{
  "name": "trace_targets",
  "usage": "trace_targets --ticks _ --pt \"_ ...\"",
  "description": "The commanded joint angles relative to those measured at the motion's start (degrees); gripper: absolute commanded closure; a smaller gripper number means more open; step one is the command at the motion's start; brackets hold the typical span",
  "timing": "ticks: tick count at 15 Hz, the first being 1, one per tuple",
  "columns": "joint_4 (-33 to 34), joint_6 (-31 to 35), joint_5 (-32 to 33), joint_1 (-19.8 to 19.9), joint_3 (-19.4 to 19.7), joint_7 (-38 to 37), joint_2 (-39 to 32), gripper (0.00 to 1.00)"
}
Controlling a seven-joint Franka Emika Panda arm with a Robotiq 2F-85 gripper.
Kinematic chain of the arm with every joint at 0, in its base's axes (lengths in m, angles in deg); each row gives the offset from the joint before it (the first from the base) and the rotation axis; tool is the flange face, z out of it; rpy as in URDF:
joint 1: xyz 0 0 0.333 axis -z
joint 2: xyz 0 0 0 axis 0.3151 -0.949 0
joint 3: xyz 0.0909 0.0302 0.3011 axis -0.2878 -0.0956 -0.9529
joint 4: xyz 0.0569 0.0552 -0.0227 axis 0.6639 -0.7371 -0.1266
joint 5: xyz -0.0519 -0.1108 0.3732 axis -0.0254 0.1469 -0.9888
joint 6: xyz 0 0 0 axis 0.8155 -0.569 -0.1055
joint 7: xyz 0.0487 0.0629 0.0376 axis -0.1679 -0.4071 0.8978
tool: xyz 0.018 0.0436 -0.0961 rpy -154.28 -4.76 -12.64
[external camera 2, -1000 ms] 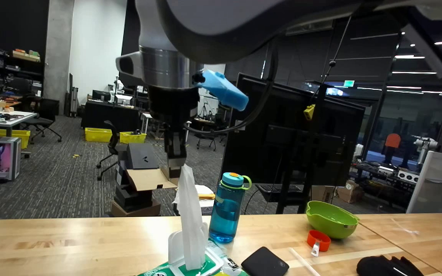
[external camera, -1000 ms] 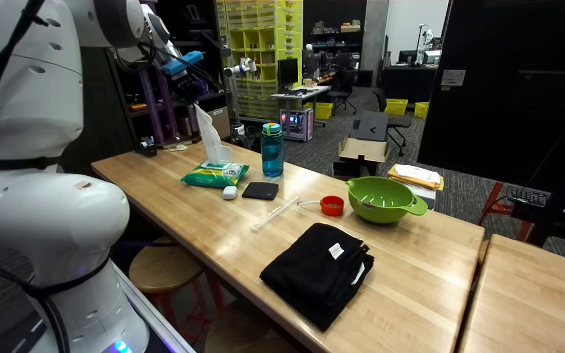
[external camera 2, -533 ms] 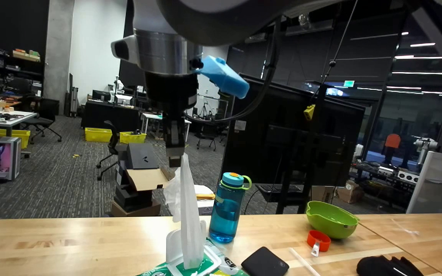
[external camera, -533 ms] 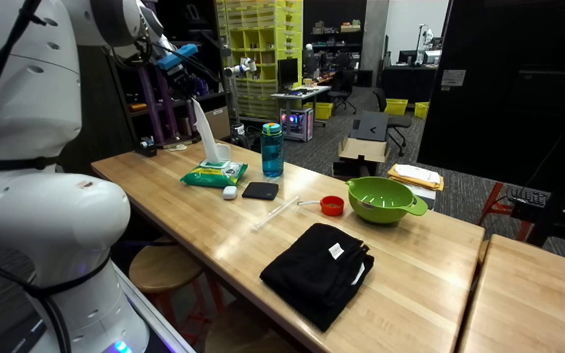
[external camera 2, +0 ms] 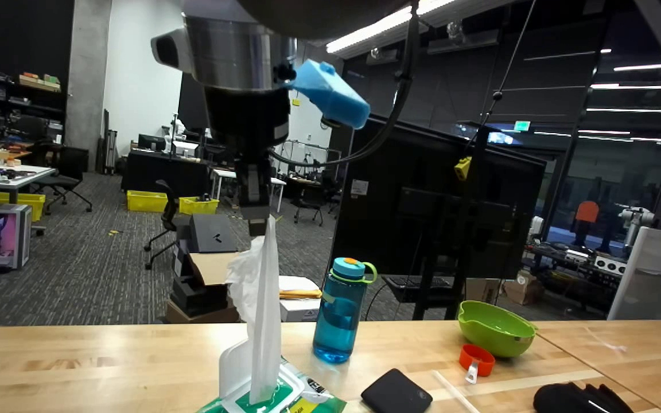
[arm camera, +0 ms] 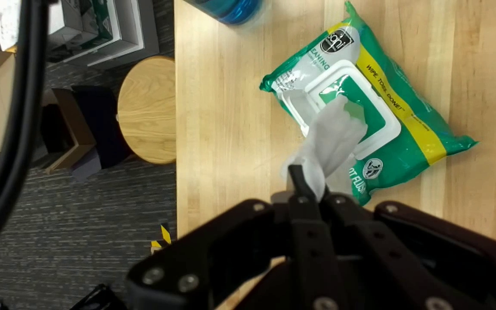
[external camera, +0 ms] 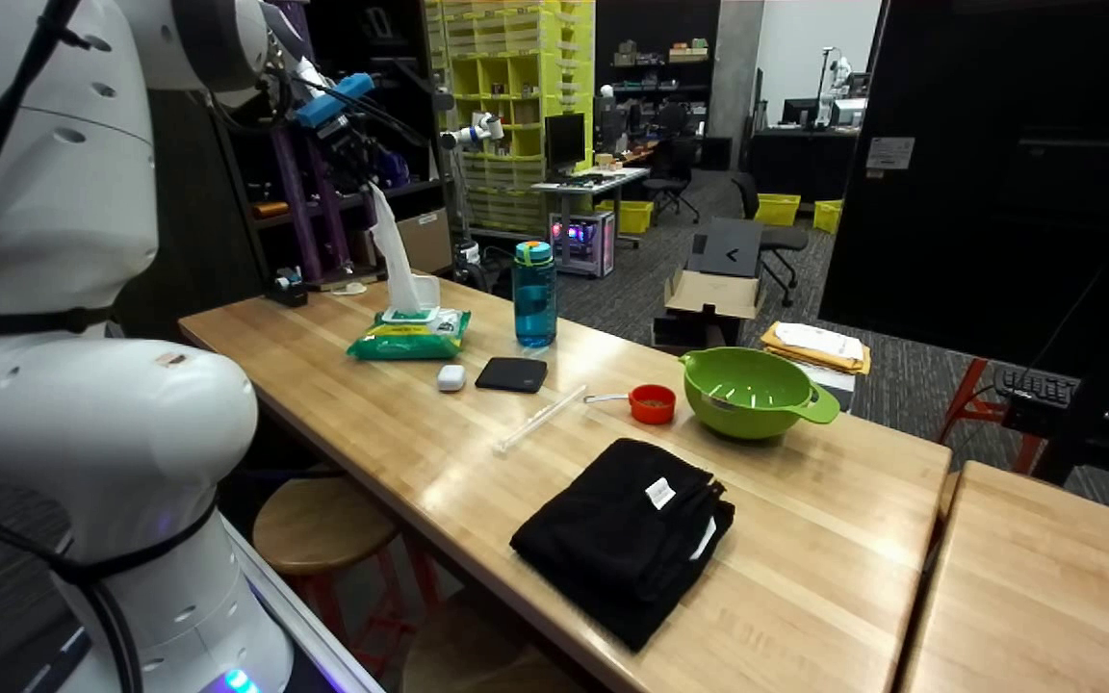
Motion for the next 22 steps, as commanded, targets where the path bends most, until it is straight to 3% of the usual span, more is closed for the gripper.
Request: trace_targets --ticks 1,22 --pt "0.96 -1.81 2.01 -1.02 -0.03 -1.60 0.94 1.00" --pt "8.09 -6.90 9.37 -5.04 0.33 -3.46 -0.06 1.00"
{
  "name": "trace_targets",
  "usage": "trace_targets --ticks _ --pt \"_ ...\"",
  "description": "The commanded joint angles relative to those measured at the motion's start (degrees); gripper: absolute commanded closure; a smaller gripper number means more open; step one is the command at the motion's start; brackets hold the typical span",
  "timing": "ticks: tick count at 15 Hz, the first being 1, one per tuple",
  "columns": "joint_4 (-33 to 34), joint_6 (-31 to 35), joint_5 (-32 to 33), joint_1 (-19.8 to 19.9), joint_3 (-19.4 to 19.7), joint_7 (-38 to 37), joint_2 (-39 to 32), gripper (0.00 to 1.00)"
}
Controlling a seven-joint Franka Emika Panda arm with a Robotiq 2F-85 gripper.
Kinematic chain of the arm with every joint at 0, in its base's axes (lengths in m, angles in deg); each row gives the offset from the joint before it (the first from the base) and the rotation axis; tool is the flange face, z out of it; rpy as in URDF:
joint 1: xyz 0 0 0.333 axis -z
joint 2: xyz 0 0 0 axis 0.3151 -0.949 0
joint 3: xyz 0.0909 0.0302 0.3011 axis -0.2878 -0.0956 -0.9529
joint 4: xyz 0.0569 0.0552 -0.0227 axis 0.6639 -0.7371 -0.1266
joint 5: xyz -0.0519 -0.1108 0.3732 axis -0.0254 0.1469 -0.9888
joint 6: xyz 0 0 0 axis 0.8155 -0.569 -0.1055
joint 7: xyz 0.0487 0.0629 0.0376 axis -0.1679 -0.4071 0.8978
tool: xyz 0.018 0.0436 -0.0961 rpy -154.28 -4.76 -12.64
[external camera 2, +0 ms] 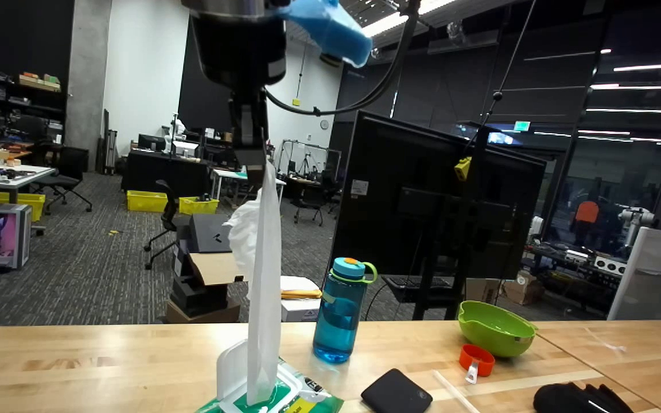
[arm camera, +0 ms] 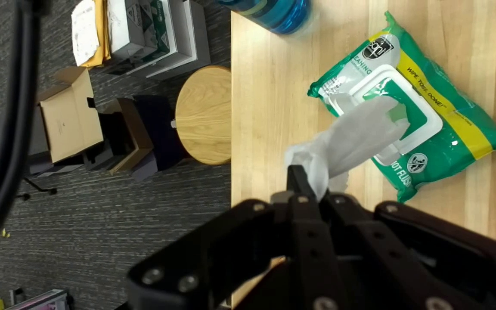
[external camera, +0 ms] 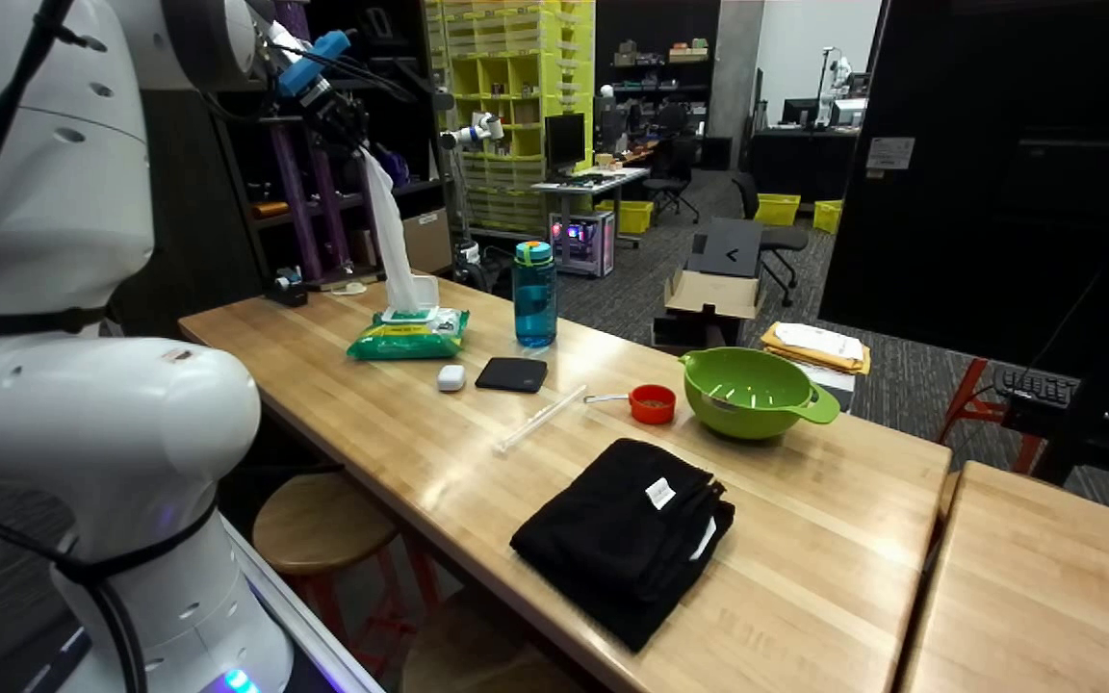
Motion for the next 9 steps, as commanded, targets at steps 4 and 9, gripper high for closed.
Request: trace_targets --ticks 4,9 --pt "3.08 -3.81 4.00 -2.83 0.36 -1.34 -0.12 1.00" --pt "4.22 -5.44 5.88 -4.49 0.38 -1.63 -0.09 1.00"
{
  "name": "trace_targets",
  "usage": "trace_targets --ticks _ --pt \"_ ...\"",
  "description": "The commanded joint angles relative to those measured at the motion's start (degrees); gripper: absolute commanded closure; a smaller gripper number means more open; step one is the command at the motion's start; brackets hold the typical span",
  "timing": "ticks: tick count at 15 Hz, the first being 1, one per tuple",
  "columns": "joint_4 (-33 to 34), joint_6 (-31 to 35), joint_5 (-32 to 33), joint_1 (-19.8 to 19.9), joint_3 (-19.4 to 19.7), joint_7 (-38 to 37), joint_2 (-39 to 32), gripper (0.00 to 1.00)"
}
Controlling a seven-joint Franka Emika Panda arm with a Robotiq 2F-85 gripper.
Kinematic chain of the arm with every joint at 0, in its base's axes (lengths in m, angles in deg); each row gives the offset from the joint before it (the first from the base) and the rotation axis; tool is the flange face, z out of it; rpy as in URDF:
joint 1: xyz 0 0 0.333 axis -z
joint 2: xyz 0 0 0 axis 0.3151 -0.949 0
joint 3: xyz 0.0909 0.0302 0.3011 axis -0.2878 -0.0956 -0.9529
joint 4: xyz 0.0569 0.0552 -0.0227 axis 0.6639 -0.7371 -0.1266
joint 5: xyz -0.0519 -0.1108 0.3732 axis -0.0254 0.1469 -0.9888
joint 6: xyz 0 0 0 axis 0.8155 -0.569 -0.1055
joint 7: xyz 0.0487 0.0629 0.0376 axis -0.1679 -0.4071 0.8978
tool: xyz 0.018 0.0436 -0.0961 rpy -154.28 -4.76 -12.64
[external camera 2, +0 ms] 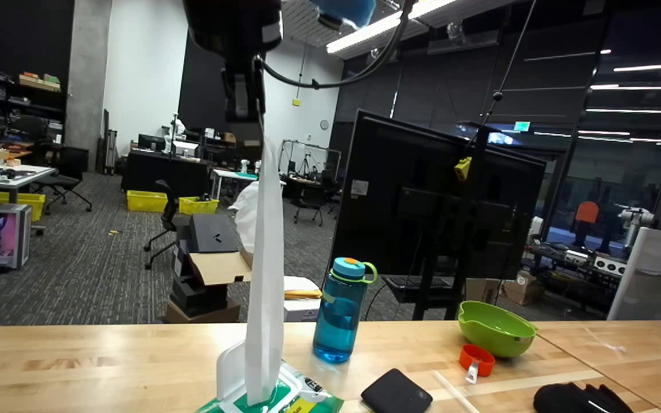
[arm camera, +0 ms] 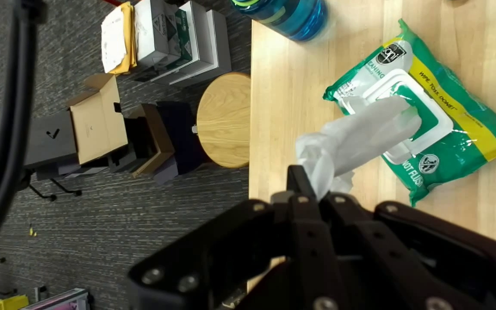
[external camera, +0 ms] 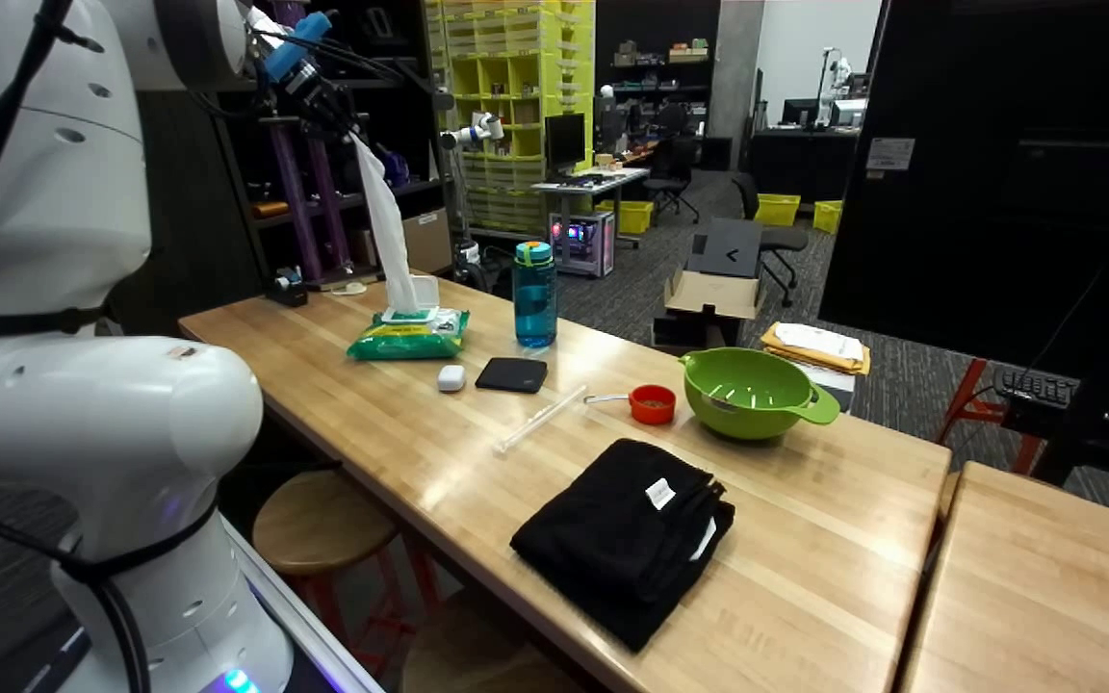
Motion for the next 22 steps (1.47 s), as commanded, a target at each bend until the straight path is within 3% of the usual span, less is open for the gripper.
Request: trace_targets --ticks 1,16,22 --pt "2.10 -2.53 2.54 -2.13 0.38 -0.63 -0.13 1.00" --pt "6.29 -6.50 10.75 -8.41 0.91 -0.22 -1.96 1.00" --pt "6.16 -6.80 11.23 -8.89 1.20 -1.31 -1.12 1.00"
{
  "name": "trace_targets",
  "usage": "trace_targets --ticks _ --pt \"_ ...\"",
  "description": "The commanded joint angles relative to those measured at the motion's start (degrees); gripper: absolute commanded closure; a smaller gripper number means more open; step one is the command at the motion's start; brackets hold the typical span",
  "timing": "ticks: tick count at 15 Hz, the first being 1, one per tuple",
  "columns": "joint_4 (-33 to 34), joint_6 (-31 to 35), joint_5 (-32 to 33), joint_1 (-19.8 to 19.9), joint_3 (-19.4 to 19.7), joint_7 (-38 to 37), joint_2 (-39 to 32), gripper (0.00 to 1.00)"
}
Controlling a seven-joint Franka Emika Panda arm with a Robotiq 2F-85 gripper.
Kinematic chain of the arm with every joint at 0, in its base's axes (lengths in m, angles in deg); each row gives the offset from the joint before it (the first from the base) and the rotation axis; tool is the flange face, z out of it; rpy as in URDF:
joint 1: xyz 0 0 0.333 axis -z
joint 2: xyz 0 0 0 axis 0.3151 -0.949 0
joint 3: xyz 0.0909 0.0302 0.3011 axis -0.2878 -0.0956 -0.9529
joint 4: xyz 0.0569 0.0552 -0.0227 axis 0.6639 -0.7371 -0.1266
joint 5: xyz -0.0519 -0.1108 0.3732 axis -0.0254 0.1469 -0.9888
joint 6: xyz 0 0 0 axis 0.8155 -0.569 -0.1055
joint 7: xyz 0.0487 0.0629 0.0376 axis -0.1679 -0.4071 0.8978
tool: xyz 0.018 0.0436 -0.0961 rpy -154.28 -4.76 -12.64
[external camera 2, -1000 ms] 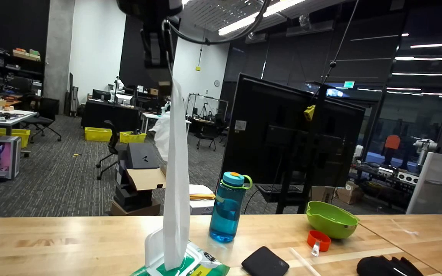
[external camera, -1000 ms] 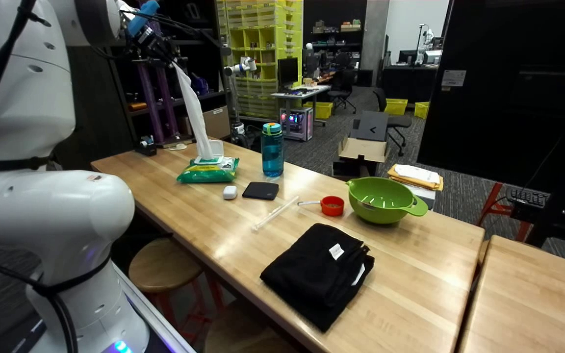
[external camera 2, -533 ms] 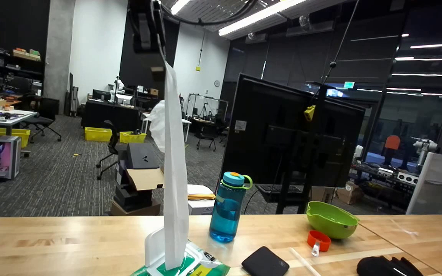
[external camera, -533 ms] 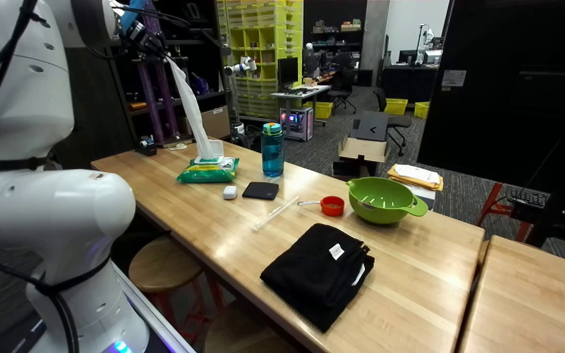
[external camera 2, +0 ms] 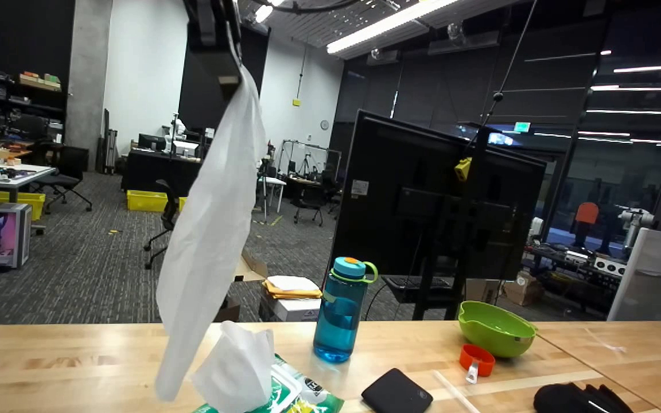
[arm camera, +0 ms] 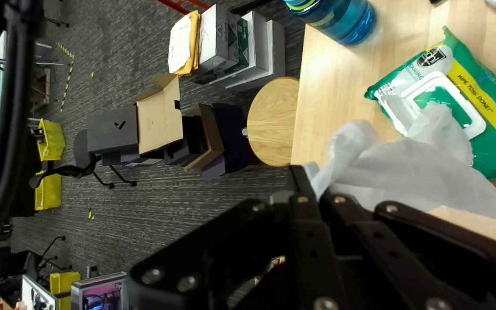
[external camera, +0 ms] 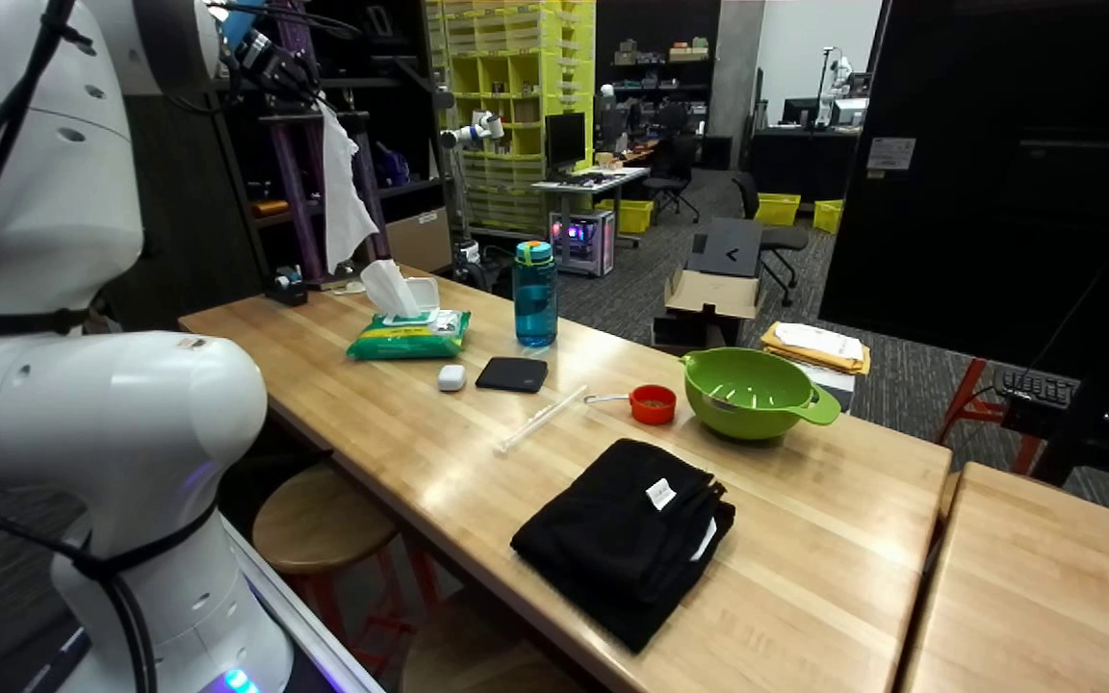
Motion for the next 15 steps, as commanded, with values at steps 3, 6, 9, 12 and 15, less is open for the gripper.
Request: trace_targets --ticks 3,6,9,12,15 --pt "0.59 -1.73 1.16 -1.21 1.04 -2.19 0.76 1.00" --pt "-2.25 -1.31 0.14 0.21 0.39 -5.28 2.64 1.00" --pt "-5.19 -0.98 -1.53 1.61 0.27 -9.15 4.57 1.00" --pt "-9.60 -0.31 -4.89 3.86 0.12 -13.98 7.28 1.00" --pt "-15.94 2.10 -11.29 7.17 0.20 -18.93 10.97 1.00"
